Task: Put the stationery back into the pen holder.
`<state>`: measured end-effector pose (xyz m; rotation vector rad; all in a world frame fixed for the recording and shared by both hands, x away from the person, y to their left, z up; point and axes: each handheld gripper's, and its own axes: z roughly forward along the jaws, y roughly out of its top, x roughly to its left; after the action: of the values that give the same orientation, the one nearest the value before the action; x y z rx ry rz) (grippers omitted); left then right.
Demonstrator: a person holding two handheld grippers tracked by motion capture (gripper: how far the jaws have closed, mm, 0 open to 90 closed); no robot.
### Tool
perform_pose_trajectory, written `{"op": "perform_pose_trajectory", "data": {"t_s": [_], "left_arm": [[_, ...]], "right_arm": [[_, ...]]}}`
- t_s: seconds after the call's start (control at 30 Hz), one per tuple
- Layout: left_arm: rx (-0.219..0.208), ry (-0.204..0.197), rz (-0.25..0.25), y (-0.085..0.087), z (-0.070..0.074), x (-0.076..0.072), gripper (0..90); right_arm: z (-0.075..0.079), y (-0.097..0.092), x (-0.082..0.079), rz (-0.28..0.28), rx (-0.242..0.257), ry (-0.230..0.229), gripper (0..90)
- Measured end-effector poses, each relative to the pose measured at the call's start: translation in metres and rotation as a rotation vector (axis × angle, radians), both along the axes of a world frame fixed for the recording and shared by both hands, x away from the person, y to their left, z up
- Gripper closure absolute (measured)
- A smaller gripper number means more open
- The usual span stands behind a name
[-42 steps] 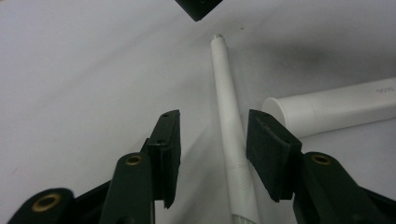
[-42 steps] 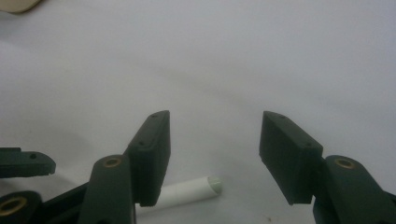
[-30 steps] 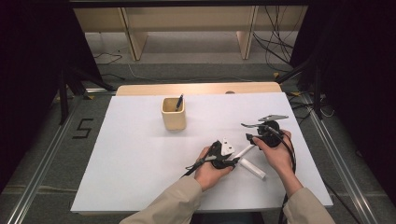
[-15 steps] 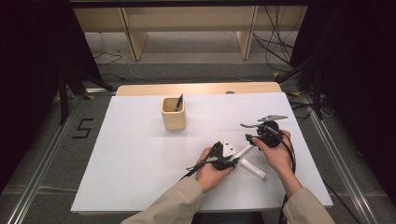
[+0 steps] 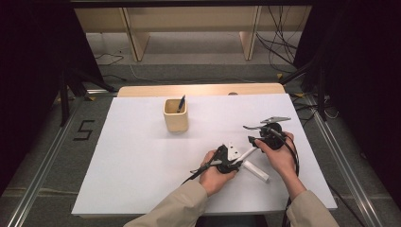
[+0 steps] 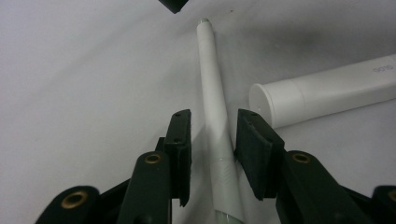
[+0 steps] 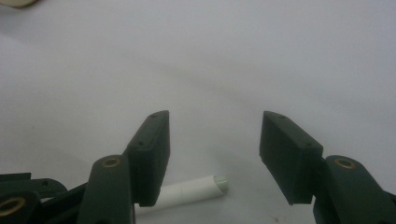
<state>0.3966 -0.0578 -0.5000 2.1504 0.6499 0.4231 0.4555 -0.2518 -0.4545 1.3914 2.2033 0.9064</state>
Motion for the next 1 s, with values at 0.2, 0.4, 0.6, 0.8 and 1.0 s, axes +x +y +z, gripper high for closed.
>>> {"op": "perform_pose_trajectory", "data": {"t_s": [0.2, 0.4, 0.6, 0.8, 1.0], "left_arm": [[0.001, 0.008, -0.001, -0.0008, -0.0001, -0.0005, 68.8], [-0.005, 0.019, 0.014, -0.0017, -0.0002, -0.0012, 70.4], [-0.005, 0.027, 0.028, -0.0026, 0.0000, -0.0024, 71.5], [-0.003, 0.025, 0.038, -0.0037, -0.0001, -0.0036, 72.3], [0.002, 0.028, 0.042, -0.0044, 0.0001, -0.0046, 73.8]], "right_arm": [[-0.0002, 0.0002, 0.0001, 0.002, -0.002, 0.000, 43.5], [-0.0002, 0.0004, 0.0001, 0.002, -0.002, 0.001, 43.5], [-0.0004, 0.0008, 0.0001, 0.005, -0.002, 0.000, 43.5], [-0.0002, 0.0007, 0.0000, 0.004, -0.003, 0.000, 43.3], [0.0000, 0.0007, -0.0001, 0.002, -0.003, -0.001, 43.3]]}}
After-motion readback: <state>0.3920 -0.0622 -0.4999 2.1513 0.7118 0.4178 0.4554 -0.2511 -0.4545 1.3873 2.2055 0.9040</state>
